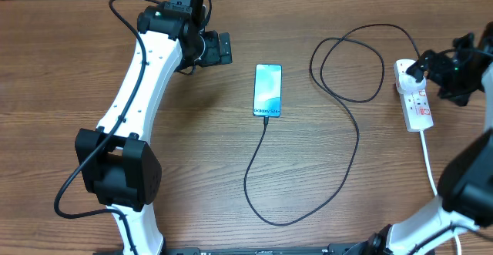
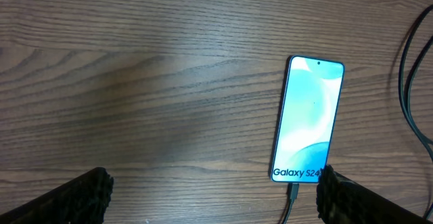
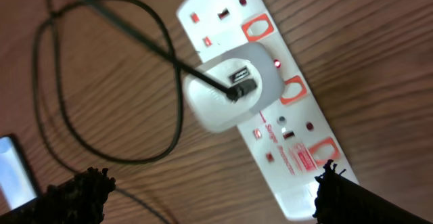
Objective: Plug charger to phone and switch on socket
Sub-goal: 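Lift the right gripper up off the power strip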
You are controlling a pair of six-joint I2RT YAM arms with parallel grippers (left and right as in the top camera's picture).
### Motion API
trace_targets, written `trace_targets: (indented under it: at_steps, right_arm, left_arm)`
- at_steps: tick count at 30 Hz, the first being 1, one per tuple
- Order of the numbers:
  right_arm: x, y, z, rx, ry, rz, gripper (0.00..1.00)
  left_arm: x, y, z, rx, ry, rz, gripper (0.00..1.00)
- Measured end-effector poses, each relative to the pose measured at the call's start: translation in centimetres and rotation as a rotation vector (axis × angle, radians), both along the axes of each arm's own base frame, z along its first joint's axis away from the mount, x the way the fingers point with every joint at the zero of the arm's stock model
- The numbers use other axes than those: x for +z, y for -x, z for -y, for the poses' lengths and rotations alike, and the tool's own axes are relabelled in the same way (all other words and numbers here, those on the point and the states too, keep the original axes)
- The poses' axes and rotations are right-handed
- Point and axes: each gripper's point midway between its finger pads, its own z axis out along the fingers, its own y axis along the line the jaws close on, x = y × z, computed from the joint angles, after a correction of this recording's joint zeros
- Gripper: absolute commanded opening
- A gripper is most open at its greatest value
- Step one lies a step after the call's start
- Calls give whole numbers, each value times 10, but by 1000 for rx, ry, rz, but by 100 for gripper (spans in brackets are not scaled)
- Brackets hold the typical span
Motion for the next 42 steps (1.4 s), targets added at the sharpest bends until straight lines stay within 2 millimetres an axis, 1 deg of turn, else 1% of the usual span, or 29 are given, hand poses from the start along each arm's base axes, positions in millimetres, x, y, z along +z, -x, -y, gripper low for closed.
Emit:
trace_targets:
  at_steps: [2, 5, 6, 10, 14, 42]
  right_arm:
    - [23, 5, 0, -6, 36, 34, 100]
    - [50, 12, 1, -40, 90, 70, 100]
    - [62, 13, 0, -48, 109, 96, 100]
    - [84, 9, -7, -48, 131, 162, 100]
    - [85, 8, -14, -43, 120, 164, 100]
    - [85, 8, -13, -48, 118, 165, 100]
  left_arm:
    - [0, 0, 0, 0, 0, 0, 100]
    - [0, 0, 0, 0, 0, 0, 100]
    - [0, 0, 0, 0, 0, 0, 100]
    - [0, 0, 0, 0, 0, 0, 100]
    - [0, 0, 0, 0, 0, 0, 100]
    - [0, 0, 0, 0, 0, 0, 100]
